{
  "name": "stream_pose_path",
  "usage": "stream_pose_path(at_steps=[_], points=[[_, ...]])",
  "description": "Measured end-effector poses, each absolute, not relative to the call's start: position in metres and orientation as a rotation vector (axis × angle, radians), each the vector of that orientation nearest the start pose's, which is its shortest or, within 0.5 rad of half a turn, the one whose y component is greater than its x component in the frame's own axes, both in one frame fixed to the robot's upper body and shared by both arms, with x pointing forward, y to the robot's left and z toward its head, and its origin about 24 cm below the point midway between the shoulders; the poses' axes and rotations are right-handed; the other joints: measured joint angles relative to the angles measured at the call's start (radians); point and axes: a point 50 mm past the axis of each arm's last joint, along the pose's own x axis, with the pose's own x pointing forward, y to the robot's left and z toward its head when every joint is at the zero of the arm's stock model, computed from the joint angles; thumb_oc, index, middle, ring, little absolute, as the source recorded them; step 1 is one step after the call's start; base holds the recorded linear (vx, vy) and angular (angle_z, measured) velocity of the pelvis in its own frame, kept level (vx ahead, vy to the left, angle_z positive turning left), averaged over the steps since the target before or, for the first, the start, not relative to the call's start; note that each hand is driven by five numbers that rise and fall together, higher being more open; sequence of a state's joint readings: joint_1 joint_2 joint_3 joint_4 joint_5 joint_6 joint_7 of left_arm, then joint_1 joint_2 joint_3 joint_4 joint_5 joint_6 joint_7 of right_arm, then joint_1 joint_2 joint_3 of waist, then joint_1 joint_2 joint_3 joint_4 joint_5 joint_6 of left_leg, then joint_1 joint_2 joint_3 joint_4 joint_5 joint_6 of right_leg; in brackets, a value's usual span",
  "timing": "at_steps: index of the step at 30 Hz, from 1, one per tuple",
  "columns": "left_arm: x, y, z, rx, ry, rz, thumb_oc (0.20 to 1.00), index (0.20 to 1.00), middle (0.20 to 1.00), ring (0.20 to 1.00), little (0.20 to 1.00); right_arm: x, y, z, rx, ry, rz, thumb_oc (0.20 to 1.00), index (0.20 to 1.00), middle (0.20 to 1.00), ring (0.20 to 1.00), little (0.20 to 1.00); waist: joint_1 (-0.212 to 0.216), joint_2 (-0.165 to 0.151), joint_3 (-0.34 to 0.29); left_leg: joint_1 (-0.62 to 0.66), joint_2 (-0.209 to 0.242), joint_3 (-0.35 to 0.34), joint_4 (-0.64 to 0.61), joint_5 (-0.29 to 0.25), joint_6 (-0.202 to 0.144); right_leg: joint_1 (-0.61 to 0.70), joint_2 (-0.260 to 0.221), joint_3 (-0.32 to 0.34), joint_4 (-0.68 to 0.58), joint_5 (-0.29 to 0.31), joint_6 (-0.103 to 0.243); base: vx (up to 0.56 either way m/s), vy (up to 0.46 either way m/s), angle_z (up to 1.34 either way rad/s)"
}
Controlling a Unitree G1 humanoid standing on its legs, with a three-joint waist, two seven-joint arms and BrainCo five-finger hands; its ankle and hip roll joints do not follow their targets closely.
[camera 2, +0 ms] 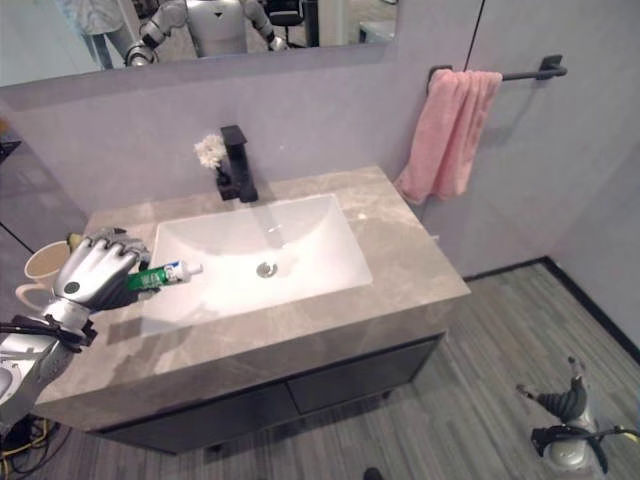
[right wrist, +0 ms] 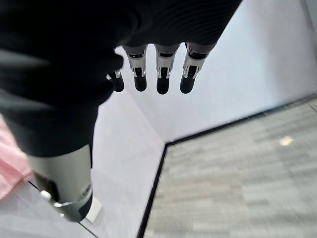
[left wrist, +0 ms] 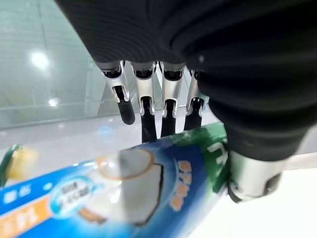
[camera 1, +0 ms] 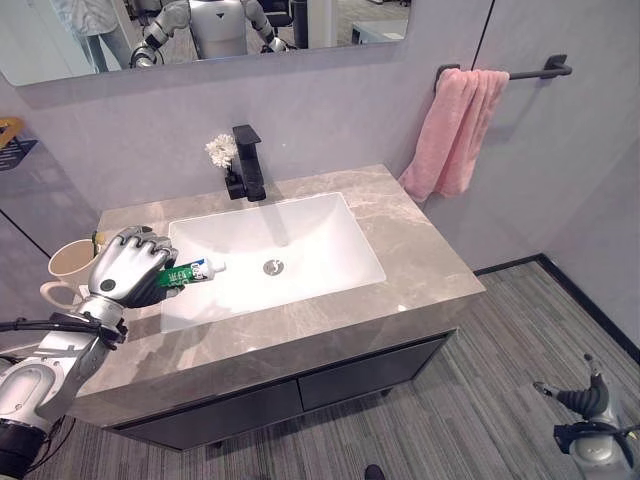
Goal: Put brush and paste in cup on sink, flatten towel.
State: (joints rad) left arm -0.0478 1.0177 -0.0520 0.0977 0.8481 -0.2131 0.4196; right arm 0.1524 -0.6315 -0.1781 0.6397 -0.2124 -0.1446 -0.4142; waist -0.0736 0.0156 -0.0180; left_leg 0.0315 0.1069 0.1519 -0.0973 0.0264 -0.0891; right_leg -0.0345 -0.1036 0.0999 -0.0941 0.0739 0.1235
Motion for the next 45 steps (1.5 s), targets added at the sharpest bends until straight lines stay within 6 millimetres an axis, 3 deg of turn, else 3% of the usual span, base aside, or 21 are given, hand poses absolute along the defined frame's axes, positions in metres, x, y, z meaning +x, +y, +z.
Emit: stream_pose_path(at_steps=[7, 18, 23, 35, 45], points=[[0.26, 0.284, 0.16, 1.818, -0.559, 0.109, 0.2, 0.2, 0.2, 0.2, 0.2, 0.189, -0.373, 0.054, -1.163, 0.162, -0.558, 1.0, 1.0, 1.0, 1.0, 1.0, -0.003, 0.01, -0.001, 0.0, 0.0, 0.002, 0.0, 0.0, -0.001, 0.0, 0.0, 0.002, 0.0, 0.0, 0.0, 0.0, 0.0, 0.0], [0.273, 0.274, 0.191, 1.859, -0.675, 0.173, 0.2, 0.2, 0.2, 0.2, 0.2, 0.229, -0.339, 0.112, -1.356, -0.158, -0.411, 1.0, 1.0, 1.0, 1.0, 1.0, 0.001, 0.01, -0.001, -0.001, -0.001, 0.002, 0.001, 0.0, -0.001, 0.0, 0.0, 0.001, 0.0, -0.001, 0.001, 0.0, 0.0, 0.0], [0.279, 0.27, 0.211, 1.873, -0.742, 0.219, 0.2, 0.2, 0.2, 0.2, 0.2, 0.247, -0.314, 0.119, -1.365, -0.246, -0.307, 1.0, 1.0, 1.0, 1.0, 1.0, 0.006, 0.01, -0.001, -0.001, -0.001, 0.001, 0.001, 0.0, -0.001, 0.0, 0.0, 0.0, 0.0, -0.002, 0.002, 0.0, 0.0, 0.0], [0.284, 0.265, 0.234, 1.867, -0.802, 0.305, 0.2, 0.2, 0.2, 0.2, 0.2, 0.249, -0.31, 0.118, -1.372, -0.24, -0.283, 1.0, 1.0, 1.0, 1.0, 1.0, 0.005, 0.008, 0.001, -0.002, -0.001, -0.001, 0.004, 0.0, -0.001, 0.001, 0.0, -0.002, 0.0, -0.003, 0.003, 0.0, 0.0, 0.0], [0.287, 0.26, 0.254, 1.856, -0.86, 0.373, 0.2, 0.2, 0.2, 0.2, 0.2, 0.261, -0.298, 0.13, -1.358, -0.312, -0.278, 1.0, 1.0, 1.0, 1.0, 1.0, 0.004, 0.007, 0.003, -0.002, -0.001, -0.001, 0.005, 0.0, -0.001, 0.0, 0.0, -0.002, 0.0, -0.003, 0.003, 0.0, 0.0, 0.0]])
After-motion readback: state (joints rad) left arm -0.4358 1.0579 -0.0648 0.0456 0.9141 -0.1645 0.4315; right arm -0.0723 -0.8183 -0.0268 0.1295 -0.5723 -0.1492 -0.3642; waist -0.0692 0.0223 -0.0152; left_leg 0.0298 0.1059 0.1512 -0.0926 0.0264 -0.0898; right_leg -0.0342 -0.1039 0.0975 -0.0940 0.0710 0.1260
